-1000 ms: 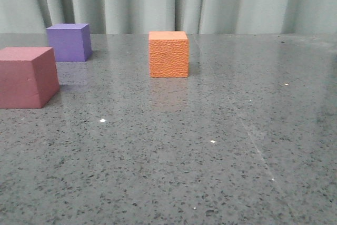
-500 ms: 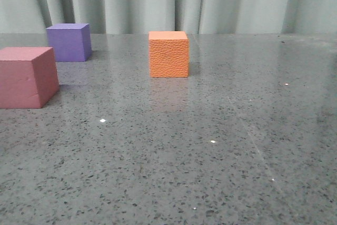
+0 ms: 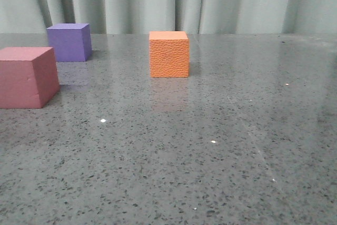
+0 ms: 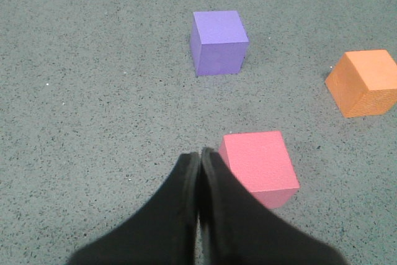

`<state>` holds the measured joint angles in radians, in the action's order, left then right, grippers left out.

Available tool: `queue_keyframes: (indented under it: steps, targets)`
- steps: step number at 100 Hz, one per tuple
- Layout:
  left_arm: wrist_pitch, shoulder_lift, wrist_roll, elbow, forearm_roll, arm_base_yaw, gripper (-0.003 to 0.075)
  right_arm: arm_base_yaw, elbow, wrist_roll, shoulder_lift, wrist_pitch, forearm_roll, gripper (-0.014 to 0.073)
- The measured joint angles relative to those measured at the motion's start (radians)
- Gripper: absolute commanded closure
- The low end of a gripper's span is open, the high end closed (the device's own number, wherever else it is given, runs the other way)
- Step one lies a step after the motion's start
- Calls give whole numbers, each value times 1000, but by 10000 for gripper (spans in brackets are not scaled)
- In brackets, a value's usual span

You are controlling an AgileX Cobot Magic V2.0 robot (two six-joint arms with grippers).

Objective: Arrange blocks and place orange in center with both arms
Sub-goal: 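Move the left gripper over the orange cube and grasp it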

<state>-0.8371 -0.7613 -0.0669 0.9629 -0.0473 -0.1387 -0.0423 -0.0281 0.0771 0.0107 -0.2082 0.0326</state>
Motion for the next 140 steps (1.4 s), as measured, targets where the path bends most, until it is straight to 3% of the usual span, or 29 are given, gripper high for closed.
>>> queue_keyframes:
  steps: [7,19,26,43,73,103,119,140]
  targets:
    - [0,0,10,0,0,0,508,0,0,0,0,0,0,660]
    - [-2,0,27,0,-2,0,136,0,0,0,0,0,0,660]
    - [-4,0,37,0,-2,0,0,0,0,0,0,0,0,660]
    - [-4,0,44,0,-48,0,87,0,0,0,0,0,0,660]
    - [64,-33,149,0,-307,-14,91,0,0,0,0,0,0,660]
    - [233,-254,158,65,-368,-244,92,0,0,0,0,0,0,660]
    - [307,-454,18,175,-262,-384,94,0,0,0,0,0,0,660]
    - [298,-729,-312,392,75,-533,102,0,0,0,0,2,0,660]
